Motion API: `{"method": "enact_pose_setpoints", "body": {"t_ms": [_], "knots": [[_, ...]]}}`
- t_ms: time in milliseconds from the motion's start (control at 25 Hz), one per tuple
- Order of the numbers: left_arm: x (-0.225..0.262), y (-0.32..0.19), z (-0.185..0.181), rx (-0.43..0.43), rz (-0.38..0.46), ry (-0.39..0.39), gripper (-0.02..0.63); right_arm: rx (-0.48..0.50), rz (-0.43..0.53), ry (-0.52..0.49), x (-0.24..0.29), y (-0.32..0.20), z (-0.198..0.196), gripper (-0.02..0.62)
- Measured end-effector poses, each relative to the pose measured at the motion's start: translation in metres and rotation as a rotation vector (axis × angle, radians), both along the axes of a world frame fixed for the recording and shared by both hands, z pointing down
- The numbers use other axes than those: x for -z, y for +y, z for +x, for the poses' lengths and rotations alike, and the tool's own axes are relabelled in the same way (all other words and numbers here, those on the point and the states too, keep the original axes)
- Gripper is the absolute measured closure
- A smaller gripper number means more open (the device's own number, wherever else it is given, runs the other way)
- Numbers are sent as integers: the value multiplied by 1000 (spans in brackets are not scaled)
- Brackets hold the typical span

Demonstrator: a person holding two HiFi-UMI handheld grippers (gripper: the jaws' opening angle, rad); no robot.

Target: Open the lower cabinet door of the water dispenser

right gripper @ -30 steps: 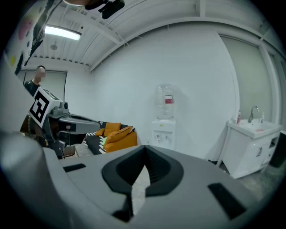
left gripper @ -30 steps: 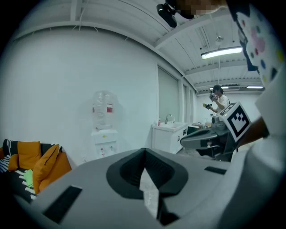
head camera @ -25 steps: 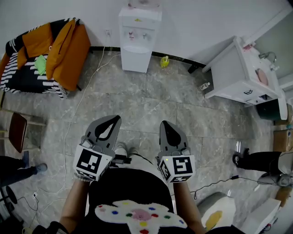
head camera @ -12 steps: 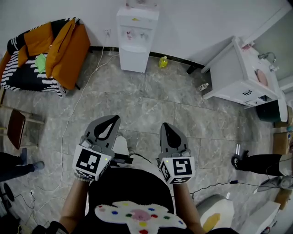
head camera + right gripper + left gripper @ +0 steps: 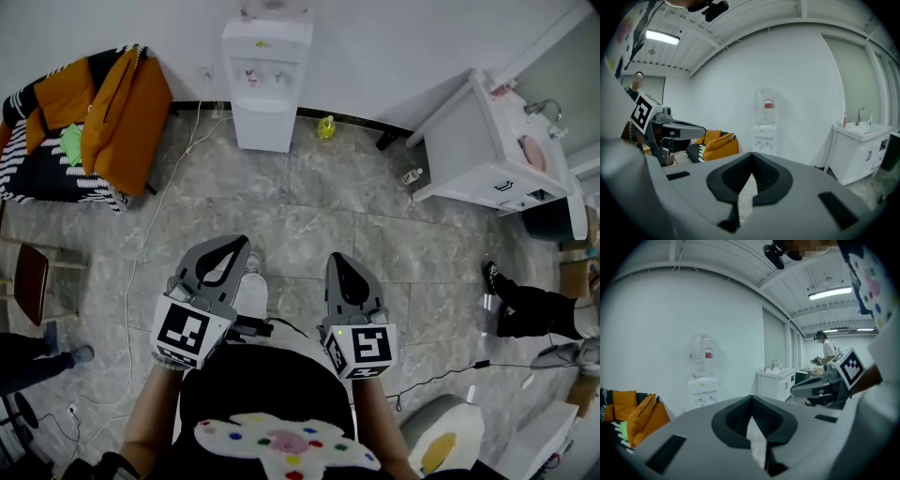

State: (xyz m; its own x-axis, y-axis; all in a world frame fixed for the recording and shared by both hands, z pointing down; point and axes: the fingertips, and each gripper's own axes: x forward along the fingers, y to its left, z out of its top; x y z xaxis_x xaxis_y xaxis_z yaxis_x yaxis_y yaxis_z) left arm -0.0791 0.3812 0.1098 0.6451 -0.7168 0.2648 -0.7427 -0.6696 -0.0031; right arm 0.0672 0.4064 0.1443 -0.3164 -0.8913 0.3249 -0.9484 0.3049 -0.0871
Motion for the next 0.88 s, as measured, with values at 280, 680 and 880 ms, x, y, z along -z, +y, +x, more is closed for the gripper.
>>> {"method": "enact_pose_setpoints", "body": {"t_ms": [280, 680, 880], "knots": [[2, -60, -4, -24, 1, 21, 594, -18, -10, 22, 1, -57, -2, 592], [8, -157, -25, -36, 19, 34, 594, -24, 22, 30, 15, -154, -27, 592], [9, -194, -31, -38, 30, 26, 594, -24, 36, 31, 19, -194, -33, 592]]}}
